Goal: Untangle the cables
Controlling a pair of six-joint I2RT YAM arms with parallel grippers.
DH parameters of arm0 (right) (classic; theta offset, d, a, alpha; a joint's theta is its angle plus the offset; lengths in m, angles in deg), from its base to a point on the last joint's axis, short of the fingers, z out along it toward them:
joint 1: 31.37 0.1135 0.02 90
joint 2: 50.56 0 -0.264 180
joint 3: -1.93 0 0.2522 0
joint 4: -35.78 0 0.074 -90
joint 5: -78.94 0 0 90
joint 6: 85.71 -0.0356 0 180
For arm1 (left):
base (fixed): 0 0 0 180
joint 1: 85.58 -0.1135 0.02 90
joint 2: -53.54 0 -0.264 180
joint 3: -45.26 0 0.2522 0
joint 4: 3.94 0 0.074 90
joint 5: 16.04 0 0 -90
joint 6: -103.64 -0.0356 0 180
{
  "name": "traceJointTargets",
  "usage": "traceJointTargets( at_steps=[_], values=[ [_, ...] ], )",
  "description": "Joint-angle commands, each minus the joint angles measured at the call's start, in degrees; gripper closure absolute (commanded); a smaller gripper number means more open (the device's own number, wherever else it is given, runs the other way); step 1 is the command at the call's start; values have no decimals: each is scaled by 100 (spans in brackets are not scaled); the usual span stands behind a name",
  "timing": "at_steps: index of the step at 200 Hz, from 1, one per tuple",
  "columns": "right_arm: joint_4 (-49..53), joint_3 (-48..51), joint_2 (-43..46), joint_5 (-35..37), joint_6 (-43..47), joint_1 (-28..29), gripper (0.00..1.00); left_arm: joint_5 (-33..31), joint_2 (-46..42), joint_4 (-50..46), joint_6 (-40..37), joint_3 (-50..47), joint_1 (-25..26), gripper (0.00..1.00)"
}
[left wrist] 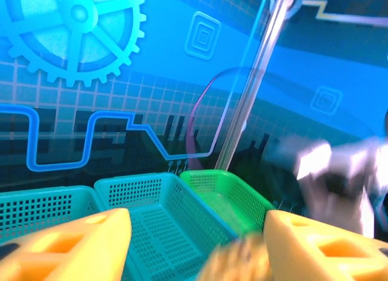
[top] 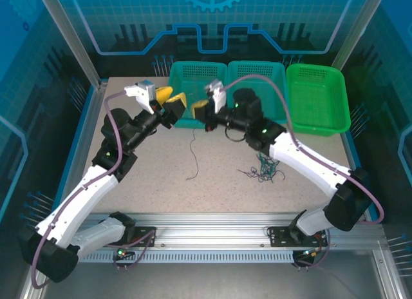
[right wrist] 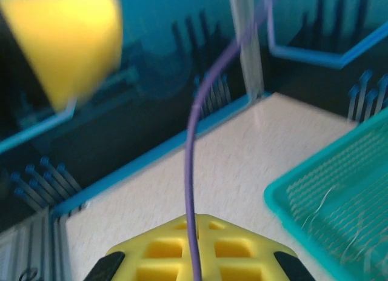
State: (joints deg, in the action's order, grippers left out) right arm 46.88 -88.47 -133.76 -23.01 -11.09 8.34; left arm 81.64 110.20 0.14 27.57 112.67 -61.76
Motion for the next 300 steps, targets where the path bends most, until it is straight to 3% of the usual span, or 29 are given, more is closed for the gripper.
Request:
traceJointTargets(
  at_steps=[1,54,89,130,164,175,194,203,214,252,278,300],
  values=[
    [573,-931,272,455,53,-437,100,533,-339,499,-165,-372,35,31],
    [1501,-3464,-811,1545,175,-1563,100,787,-826,293,-421,-866,132,21],
    [2400,-4693,-2002,1750,-108,-2177,100,807,-873,102,-472,-982,184,17],
    [2694,-4247,-2856,2066,-245,-2380,100,679,-980,-401,-677,-1042,276,14],
    [2825,-3381,-3336,2310,-991,-2509,100,580,-1024,-576,-652,-1094,289,14],
    [3076,-3402,-3497,2297,-1137,-2556,86,572,-1017,-628,-653,-1096,297,14],
    [3981,-4046,-3837,1884,-1065,-2649,43,545,-984,-694,-646,-1087,304,14],
    [4324,-4304,-3913,1793,-1017,-2688,32,544,-945,-705,-635,-1090,308,14],
    [4441,-4310,-3808,1703,-937,-2731,27,541,-883,-691,-602,-1075,314,15],
    [3723,-3092,-2504,1143,-929,-2823,26,673,-617,-456,-553,-1076,436,14],
    [2941,-1203,-1004,1311,-1225,-2829,29,721,-212,-313,-552,-1049,658,15],
    [2624,533,342,1908,-1525,-2864,29,631,174,-223,-705,-1013,983,14]
  ],
)
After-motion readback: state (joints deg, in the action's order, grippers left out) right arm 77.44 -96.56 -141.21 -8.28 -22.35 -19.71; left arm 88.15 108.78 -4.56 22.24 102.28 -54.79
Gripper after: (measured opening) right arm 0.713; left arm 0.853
